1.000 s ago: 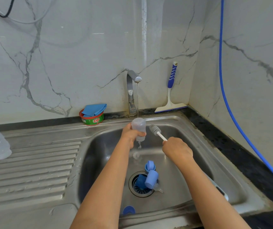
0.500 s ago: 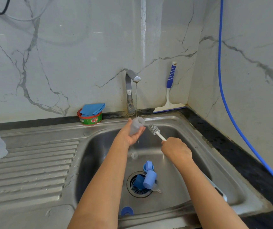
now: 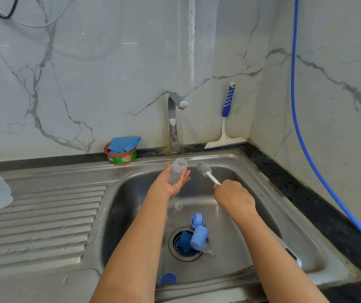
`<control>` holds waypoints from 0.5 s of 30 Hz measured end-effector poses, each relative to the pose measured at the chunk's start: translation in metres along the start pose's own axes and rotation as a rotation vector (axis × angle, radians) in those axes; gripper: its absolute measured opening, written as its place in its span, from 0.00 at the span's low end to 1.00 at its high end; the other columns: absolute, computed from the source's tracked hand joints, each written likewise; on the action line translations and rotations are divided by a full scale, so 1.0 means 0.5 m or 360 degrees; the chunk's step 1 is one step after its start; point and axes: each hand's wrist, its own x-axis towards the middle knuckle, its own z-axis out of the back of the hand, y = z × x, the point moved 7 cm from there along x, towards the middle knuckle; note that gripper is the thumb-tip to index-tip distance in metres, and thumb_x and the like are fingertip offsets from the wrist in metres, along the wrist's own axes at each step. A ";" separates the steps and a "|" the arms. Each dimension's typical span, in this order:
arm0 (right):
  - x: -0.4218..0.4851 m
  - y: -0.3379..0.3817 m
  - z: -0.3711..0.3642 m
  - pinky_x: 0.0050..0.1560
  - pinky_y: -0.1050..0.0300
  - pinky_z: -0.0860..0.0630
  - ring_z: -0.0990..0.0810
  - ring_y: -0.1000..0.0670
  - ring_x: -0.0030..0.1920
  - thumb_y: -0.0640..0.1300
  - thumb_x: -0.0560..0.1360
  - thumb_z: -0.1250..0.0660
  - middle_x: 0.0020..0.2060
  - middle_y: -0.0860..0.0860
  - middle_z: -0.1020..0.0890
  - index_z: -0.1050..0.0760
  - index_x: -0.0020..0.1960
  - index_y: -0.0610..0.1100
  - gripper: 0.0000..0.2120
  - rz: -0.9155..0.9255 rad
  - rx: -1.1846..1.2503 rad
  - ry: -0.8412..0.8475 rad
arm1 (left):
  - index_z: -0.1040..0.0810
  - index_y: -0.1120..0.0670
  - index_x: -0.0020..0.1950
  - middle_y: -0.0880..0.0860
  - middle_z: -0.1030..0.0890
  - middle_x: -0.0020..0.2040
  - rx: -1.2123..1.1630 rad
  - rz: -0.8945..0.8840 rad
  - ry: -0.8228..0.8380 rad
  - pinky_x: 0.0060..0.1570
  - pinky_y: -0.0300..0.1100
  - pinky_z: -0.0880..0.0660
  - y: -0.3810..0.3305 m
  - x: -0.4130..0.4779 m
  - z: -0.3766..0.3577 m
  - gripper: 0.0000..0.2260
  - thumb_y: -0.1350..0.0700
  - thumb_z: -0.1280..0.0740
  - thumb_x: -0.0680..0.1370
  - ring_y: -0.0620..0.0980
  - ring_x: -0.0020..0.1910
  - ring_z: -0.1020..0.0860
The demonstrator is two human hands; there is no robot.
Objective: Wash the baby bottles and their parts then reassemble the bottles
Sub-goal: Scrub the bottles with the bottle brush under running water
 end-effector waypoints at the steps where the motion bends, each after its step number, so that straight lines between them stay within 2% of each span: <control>1: -0.001 0.002 0.003 0.40 0.56 0.32 0.27 0.47 0.41 0.51 0.83 0.49 0.38 0.49 0.28 0.27 0.61 0.41 0.19 0.0005 0.0007 -0.0020 | 0.38 0.65 0.72 0.72 0.33 0.67 -0.0006 0.0001 -0.0007 0.41 0.46 0.18 0.000 -0.001 0.000 0.32 0.50 0.29 0.75 0.61 0.59 0.23; 3: -0.004 0.009 0.012 0.40 0.55 0.31 0.26 0.47 0.41 0.52 0.83 0.52 0.42 0.48 0.26 0.27 0.61 0.40 0.21 0.0034 0.0022 -0.0092 | 0.38 0.65 0.71 0.72 0.33 0.67 -0.0006 -0.0013 -0.0018 0.48 0.42 0.19 0.000 -0.002 -0.001 0.32 0.50 0.29 0.76 0.61 0.61 0.23; 4: -0.007 0.013 0.016 0.40 0.55 0.31 0.26 0.46 0.42 0.52 0.83 0.53 0.45 0.46 0.24 0.27 0.61 0.40 0.22 0.0057 0.0033 -0.0137 | 0.38 0.65 0.71 0.71 0.33 0.67 0.0013 -0.0029 -0.0022 0.49 0.42 0.19 0.001 -0.002 -0.002 0.32 0.50 0.30 0.76 0.60 0.61 0.24; 6: -0.011 0.021 0.020 0.41 0.55 0.31 0.26 0.45 0.43 0.50 0.83 0.53 0.49 0.45 0.22 0.26 0.60 0.40 0.22 0.0093 0.0065 -0.0189 | 0.37 0.65 0.71 0.70 0.31 0.66 0.0078 -0.0069 -0.0032 0.39 0.44 0.18 0.003 -0.003 -0.005 0.32 0.49 0.30 0.76 0.60 0.60 0.23; 8: -0.016 0.027 0.019 0.41 0.56 0.31 0.26 0.45 0.43 0.48 0.82 0.53 0.48 0.45 0.22 0.26 0.61 0.40 0.21 0.0110 0.0069 -0.0171 | 0.34 0.65 0.70 0.68 0.28 0.64 0.0146 -0.0112 -0.0083 0.31 0.46 0.19 0.004 -0.003 -0.003 0.32 0.48 0.29 0.74 0.60 0.56 0.21; 9: -0.020 0.030 0.018 0.41 0.56 0.31 0.26 0.46 0.42 0.48 0.82 0.52 0.46 0.46 0.23 0.26 0.61 0.40 0.20 0.0119 0.0063 -0.0158 | 0.33 0.65 0.69 0.67 0.26 0.62 0.0177 -0.0130 -0.0109 0.31 0.46 0.19 0.004 -0.003 -0.001 0.31 0.47 0.28 0.74 0.60 0.55 0.21; 13: -0.029 0.045 0.014 0.40 0.56 0.32 0.27 0.46 0.42 0.49 0.82 0.52 0.43 0.48 0.26 0.25 0.60 0.41 0.20 0.0184 -0.0015 -0.0136 | 0.31 0.63 0.67 0.65 0.26 0.56 0.0257 -0.0202 -0.0144 0.43 0.43 0.19 -0.004 -0.008 0.010 0.30 0.48 0.27 0.73 0.60 0.53 0.20; 15: -0.029 0.049 0.005 0.39 0.57 0.31 0.25 0.47 0.42 0.49 0.82 0.51 0.43 0.48 0.25 0.24 0.58 0.42 0.20 0.0194 -0.0064 -0.0105 | 0.31 0.62 0.67 0.64 0.25 0.55 0.0299 -0.0248 -0.0128 0.44 0.44 0.20 -0.010 -0.012 0.011 0.30 0.49 0.26 0.72 0.59 0.52 0.20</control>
